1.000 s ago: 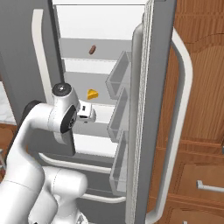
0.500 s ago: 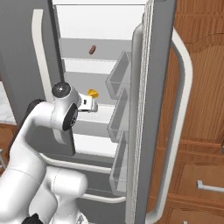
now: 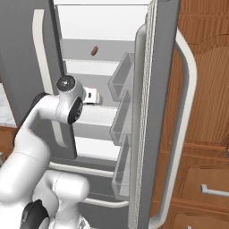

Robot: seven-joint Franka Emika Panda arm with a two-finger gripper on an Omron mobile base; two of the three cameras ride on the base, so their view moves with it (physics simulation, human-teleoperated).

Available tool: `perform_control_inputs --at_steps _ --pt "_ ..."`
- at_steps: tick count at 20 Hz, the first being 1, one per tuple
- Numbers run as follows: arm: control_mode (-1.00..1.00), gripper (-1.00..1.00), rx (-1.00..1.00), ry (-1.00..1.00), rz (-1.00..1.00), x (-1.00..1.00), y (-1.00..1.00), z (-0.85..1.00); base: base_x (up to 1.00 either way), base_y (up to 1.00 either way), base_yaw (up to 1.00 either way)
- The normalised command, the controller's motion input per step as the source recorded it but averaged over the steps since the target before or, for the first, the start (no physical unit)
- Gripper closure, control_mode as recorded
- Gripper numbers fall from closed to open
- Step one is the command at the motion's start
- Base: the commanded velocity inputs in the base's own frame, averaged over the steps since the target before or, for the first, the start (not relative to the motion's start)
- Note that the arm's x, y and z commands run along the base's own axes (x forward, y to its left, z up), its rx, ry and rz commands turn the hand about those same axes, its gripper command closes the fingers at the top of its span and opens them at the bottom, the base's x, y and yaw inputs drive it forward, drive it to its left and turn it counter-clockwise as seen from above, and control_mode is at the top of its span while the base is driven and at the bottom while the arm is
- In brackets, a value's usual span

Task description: Retrieve the sausage and cheese from the fridge and place them on the cutting board on the counter.

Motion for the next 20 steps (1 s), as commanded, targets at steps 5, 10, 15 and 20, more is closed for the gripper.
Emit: perform_control_inputs --at_steps 5,10,15,20 --pt "-1.00 -1.00 0.00 0.01 0.00 0.41 0.00 0.11 0.00 0.00 0.00" --pt "-1.00 -1.00 0.00 -0.02 0.00 0.31 -0.01 -0.13 0.00 0.00 0.00" --pt "-1.00 -1.00 0.00 0.00 0.00 0.29 0.00 -0.05 0.00 0.00 0.00" --pt "-1.00 -1.00 0.02 0.02 0.00 0.33 0.00 -0.05 0.00 0.00 0.00"
